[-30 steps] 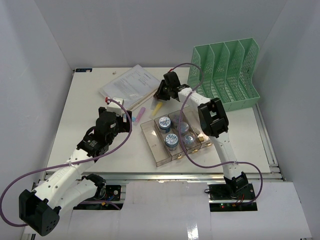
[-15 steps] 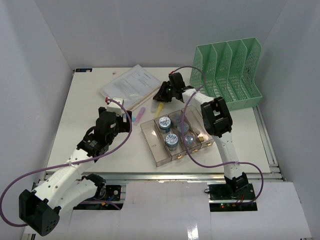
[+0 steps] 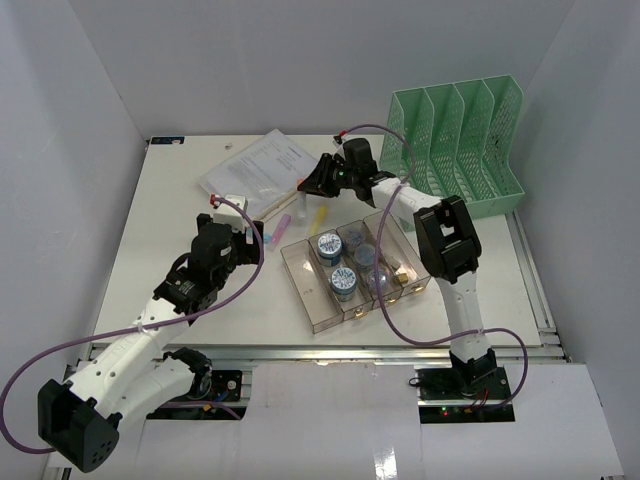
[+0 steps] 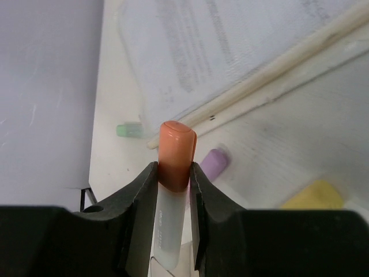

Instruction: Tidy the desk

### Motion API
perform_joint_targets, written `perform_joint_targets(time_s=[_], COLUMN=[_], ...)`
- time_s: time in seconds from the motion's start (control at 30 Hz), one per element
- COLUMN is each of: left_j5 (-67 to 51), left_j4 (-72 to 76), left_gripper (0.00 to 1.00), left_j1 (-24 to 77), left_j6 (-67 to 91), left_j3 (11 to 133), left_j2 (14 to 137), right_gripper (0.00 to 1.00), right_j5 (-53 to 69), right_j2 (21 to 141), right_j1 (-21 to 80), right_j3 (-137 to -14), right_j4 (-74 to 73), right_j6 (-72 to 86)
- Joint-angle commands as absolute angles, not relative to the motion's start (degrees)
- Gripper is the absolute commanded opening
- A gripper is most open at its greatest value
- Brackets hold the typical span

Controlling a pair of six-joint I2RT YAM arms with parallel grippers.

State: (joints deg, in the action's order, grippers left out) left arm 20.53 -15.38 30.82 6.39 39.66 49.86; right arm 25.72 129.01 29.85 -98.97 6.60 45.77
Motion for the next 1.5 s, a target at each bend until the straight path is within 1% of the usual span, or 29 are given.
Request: perform_joint_targets(time_s=[0.0,0.17,0.27,0.43,0.63,0.8,0.87,1.0,1.07,1.1,1.13,1.17,1.2,1.23,1.37,1.4,1.47], left_j5=[20.7,20.8,21.1,20.6,19.3,16.3,15.8,13.0,11.2,10.2,9.2,8.5,7.8,7.1,6.3,6.1,4.5], left_j4=[-14.6,-14.5,-14.5,-14.6,-14.2,-12.5,-12.1,-10.7,-10.1,-9.7,-9.2,-8.8,-8.4,-8.0,-6.9,-6.6,-5.9], left_gripper=[0.98,0.98,0.98,0.98,0.98,0.98,0.98,0.98,0.98,0.98,0.98,0.98,0.98,0.98,0.98,0.98,0.98], left_j1=[30.6,30.5,30.5,30.5,30.5,30.5,30.6,30.5,30.5,30.5,30.5,30.5,30.5,30.5,30.5,30.5,30.4], left_j6=[5.9,6.0,6.1,6.2,6.2,5.8,5.7,5.8,6.1,6.5,7.0,7.6,8.4,9.1,12.2,13.5,16.9], left_j3=[38.8,38.8,38.6,38.6,38.3,37.2,36.7,36.3,36.2,36.1,36.1,36.1,36.1,36.0,36.4,36.8,38.0], left_j2=[48.6,47.6,47.1,47.1,46.9,44.5,43.9,43.8,44.3,44.6,45.1,45.3,45.6,46.2,48.3,48.8,51.4], right_gripper=[0.08,0.08,0.08,0.08,0.08,0.08,0.10,0.25,0.39,0.48,0.59,0.67,0.72,0.75,0.77,0.77,0.79], right_j5=[29.9,31.5,31.2,29.0,24.2,20.6,20.0,19.6,19.7,19.8,19.9,20.1,20.1,20.1,20.3,21.8,29.7], right_j2=[120.6,113.6,108.1,100.9,95.3,93.9,93.5,93.4,93.7,93.6,93.5,93.2,92.5,91.8,88.5,87.3,84.0], right_j1=[31.1,32.0,33.3,36.1,40.5,43.4,43.6,44.7,45.4,45.8,46.1,46.3,46.3,46.3,46.2,45.7,42.9], right_j3=[-93.7,-83.9,-79.7,-72.1,-64.8,-61.2,-59.9,-58.8,-58.7,-58.8,-59.0,-59.1,-59.2,-59.3,-59.1,-59.3,-60.2], right_j4=[13.7,13.4,9.8,3.7,2.0,3.4,3.8,4.8,5.1,5.1,5.0,4.9,4.8,4.6,4.2,3.8,1.2], right_j6=[42.3,35.9,27.4,17.7,12.1,11.6,11.5,11.3,11.0,10.7,10.4,10.1,9.8,9.4,7.4,5.3,-2.8])
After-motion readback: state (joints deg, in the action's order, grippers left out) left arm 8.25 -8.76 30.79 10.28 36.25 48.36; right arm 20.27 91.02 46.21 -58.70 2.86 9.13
